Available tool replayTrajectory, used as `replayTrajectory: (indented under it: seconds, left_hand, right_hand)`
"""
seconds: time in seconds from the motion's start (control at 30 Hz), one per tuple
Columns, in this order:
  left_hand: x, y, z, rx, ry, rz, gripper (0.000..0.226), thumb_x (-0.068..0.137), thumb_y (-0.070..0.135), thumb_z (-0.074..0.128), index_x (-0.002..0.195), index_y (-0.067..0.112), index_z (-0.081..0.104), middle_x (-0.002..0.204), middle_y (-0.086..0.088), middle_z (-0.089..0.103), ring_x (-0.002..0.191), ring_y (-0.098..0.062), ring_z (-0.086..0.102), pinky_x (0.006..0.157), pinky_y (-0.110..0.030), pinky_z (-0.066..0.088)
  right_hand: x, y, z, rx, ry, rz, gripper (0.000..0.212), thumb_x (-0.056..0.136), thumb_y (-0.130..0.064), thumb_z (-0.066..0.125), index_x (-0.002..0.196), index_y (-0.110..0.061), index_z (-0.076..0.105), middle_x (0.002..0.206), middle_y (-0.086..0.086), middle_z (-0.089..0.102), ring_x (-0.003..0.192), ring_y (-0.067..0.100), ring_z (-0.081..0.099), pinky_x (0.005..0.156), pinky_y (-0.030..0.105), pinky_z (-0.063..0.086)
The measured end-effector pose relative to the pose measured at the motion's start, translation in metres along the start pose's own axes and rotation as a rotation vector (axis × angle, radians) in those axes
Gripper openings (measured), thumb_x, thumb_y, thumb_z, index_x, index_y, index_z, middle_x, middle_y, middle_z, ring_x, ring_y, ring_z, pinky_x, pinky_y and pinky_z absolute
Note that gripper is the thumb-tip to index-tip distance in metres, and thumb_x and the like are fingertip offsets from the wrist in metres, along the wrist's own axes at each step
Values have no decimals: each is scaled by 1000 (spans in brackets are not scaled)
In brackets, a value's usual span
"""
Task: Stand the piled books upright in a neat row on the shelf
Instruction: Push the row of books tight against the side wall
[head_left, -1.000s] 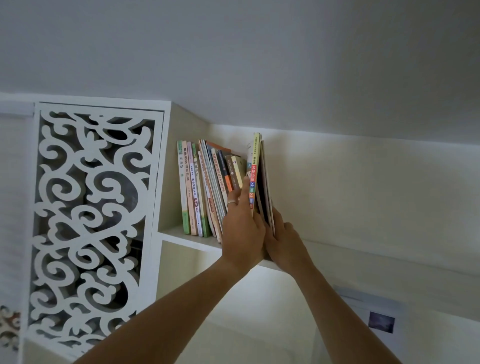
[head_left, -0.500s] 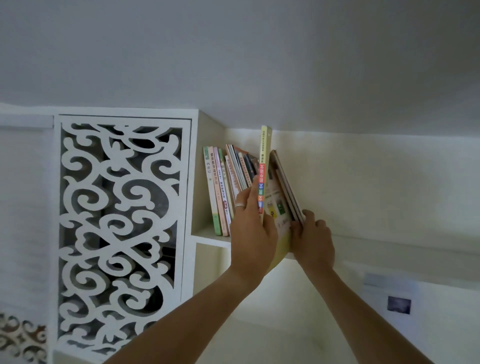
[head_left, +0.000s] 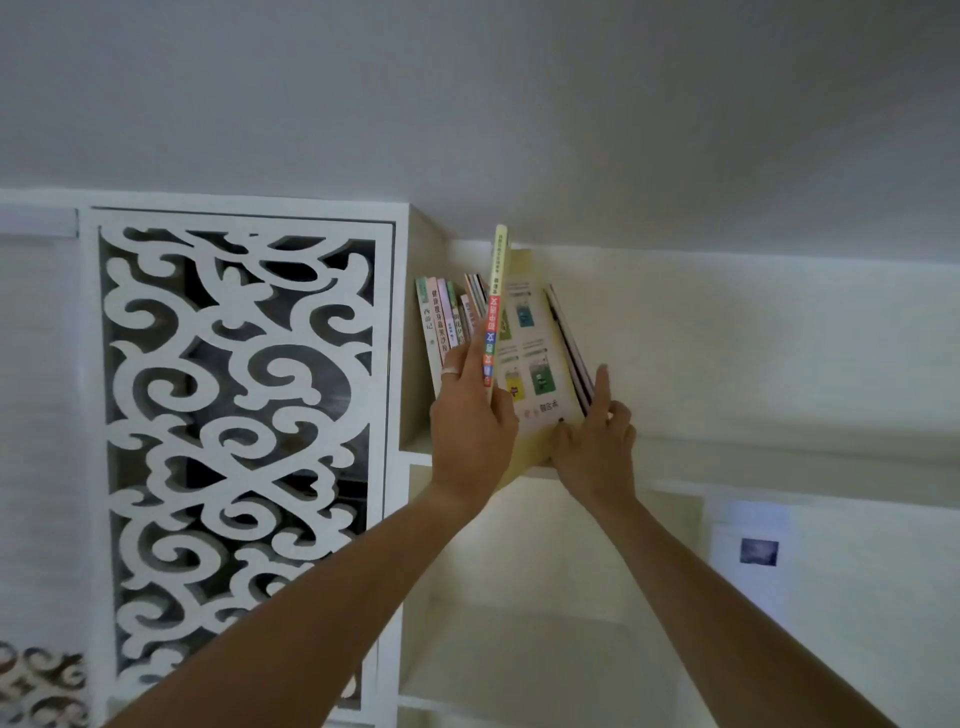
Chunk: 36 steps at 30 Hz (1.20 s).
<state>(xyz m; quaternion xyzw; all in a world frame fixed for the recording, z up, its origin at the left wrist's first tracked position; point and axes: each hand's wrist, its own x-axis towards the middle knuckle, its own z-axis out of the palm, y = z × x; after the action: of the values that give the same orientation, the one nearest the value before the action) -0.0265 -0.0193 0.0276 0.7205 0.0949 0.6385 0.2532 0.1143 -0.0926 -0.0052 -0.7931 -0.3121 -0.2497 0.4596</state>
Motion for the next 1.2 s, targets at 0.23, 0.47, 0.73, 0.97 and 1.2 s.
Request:
replayTrajectory:
  seconds: [0.23, 0.47, 0.73, 0.97, 1.2]
  left_hand:
    - [8, -9, -44, 74, 98, 16, 58, 99, 2, 50, 155, 14, 42, 133, -1, 52, 100, 10, 57, 73, -4, 53]
    - [5, -21, -85, 186, 105, 29, 61, 98, 8, 50, 157, 20, 42, 136, 0, 52, 94, -1, 58, 67, -1, 46]
    - [3, -33, -86, 210, 80, 9, 65, 97, 2, 51, 158, 19, 40, 140, -1, 52, 114, -16, 61, 87, -30, 62]
    - [8, -37, -82, 235, 59, 12, 68, 97, 4, 51, 160, 20, 35, 146, -2, 49, 114, -20, 62, 86, -39, 63]
    - [-1, -43, -73, 194, 81, 1, 65, 97, 17, 48, 161, 18, 35, 138, 0, 50, 103, -5, 54, 73, 2, 46]
  right_hand:
    - [-3, -27, 15, -135, 2, -34, 110, 75, -92, 42, 158, -40, -8, 168, 10, -12, 155, 36, -4, 114, 74, 7]
    - [3, -73, 49, -212, -4, -50, 135, 58, -100, 49, 158, -38, -15, 163, 22, -27, 149, 46, -23, 113, 77, 5]
    - [3, -84, 73, -216, 93, 8, 143, 52, -98, 57, 162, -31, -5, 163, 29, -19, 149, 51, -18, 111, 78, 8]
    - [6, -89, 84, -208, 155, 34, 144, 51, -100, 54, 163, -28, -3, 164, 29, -15, 150, 52, -14, 111, 78, 5]
    - [16, -85, 92, -233, 211, 11, 140, 56, -85, 70, 163, -27, 1, 164, 32, -7, 150, 54, -9, 107, 81, 12]
